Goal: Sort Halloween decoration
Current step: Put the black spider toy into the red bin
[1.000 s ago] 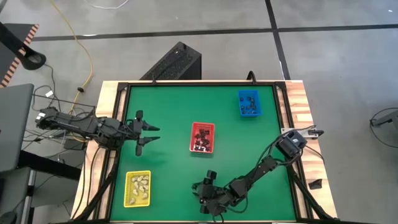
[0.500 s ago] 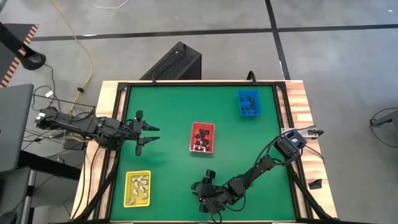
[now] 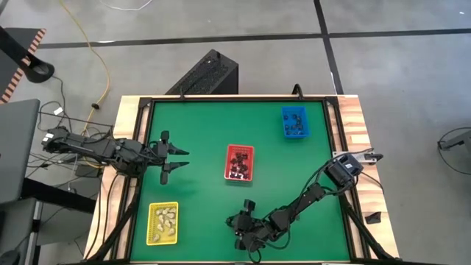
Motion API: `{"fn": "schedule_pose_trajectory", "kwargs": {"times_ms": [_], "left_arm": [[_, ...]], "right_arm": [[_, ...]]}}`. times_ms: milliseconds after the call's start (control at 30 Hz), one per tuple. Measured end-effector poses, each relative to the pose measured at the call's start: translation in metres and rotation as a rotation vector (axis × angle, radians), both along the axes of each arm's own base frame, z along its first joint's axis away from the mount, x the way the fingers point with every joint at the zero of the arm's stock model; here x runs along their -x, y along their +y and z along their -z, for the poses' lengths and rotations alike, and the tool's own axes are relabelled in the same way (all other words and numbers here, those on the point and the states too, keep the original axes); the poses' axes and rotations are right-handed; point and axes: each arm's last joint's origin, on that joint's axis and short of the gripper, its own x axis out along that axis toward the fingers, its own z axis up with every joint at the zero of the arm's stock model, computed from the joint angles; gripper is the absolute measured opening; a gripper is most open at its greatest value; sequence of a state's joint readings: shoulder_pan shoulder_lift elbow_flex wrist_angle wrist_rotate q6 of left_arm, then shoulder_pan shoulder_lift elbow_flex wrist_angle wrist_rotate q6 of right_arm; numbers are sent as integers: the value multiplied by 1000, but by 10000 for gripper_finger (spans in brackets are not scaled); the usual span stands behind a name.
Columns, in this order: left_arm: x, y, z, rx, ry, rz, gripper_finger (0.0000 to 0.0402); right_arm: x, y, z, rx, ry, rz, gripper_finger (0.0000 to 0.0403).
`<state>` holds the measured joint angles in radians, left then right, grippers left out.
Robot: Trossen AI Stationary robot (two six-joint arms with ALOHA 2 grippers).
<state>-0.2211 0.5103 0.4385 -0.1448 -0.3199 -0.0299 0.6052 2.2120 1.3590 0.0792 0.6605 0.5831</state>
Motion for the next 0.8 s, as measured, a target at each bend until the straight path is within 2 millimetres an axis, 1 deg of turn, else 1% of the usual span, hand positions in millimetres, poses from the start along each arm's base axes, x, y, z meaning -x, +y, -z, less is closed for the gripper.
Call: {"fn": "schedule_pose_trajectory", "kwargs": {"times_ms": [100,233,400,533,667,733,800], "left_arm": [[0,0,0,0,0,0,151],[0,0,0,1,0,4,151],[0,-1,0,4,2,20,151],[0,-1,0,4,4,20,151],[0,-1,1,4,7,23,151],[0,-1,1,5,12,29,151],[0,-1,2,9,22,34,151]], "right_arm": [[0,0,0,0,0,0,126],[-1,-1,-3,2,-5,-6,121],[-2,-5,-15,23,-9,-26,119],[-4,-12,-38,62,-47,-42,119],[-6,-28,-63,110,-54,-37,119],[-8,-37,-71,60,-40,-39,119],[-10,-42,-72,-4,-29,-27,121]]}}
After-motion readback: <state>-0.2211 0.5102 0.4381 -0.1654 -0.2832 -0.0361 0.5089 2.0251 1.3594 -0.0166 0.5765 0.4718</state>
